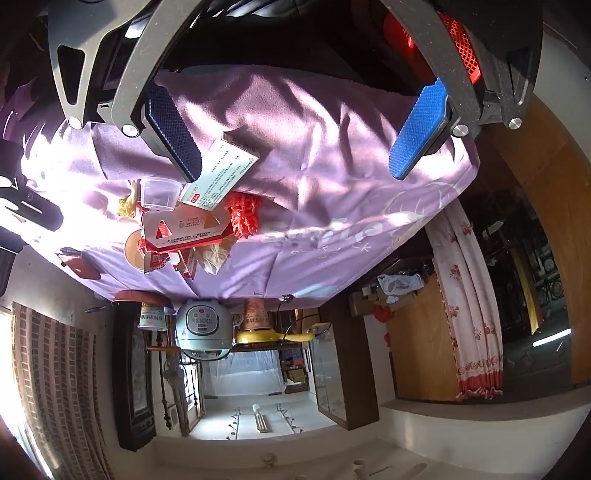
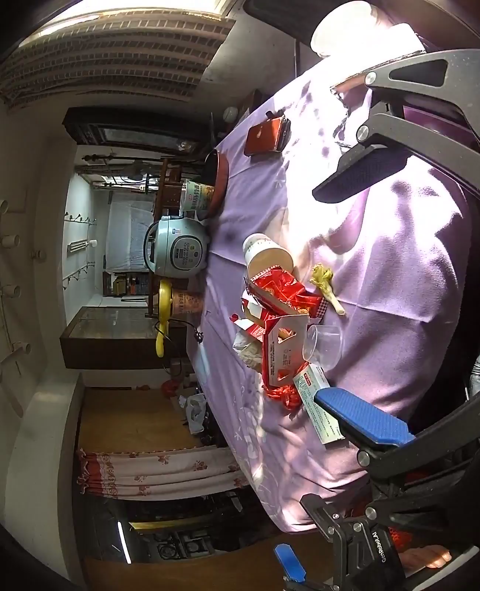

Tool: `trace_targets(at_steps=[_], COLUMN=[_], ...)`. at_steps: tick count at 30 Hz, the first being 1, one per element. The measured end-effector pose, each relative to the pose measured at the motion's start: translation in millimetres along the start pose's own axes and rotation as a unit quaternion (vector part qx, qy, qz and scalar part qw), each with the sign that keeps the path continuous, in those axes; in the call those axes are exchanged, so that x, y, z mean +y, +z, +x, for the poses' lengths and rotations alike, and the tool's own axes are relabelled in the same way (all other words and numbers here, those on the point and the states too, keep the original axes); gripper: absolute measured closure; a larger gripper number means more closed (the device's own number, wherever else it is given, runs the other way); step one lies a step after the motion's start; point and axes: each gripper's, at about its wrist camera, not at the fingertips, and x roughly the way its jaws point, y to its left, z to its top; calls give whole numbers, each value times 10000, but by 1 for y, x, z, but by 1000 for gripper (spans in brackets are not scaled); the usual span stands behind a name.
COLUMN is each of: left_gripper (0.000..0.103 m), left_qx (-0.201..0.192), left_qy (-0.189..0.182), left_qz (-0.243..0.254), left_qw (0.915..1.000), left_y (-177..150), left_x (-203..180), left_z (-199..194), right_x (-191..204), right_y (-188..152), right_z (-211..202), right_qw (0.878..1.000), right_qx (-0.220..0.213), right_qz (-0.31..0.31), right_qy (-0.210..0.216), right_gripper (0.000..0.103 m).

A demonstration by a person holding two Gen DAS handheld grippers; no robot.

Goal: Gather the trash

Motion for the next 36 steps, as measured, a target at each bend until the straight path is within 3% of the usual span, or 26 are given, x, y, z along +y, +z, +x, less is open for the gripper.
trace_targets(at_steps=[12,36], left_gripper=[6,6], left_qx=[335,500], left_qy=[-136,-273], left_qz=[-160,-226], left_qw=[9992,9981], left_y=[3,-1], left_x=[-1,-1], left_z=[17,21], right_x=[0,-1], right_y=[-3,-5], right_z=[3,2], right_qw=[9999,9999], right_qx=[107,113], right_qz=[-41,-30], right_qy=[-33,-25], right_gripper=[5,5])
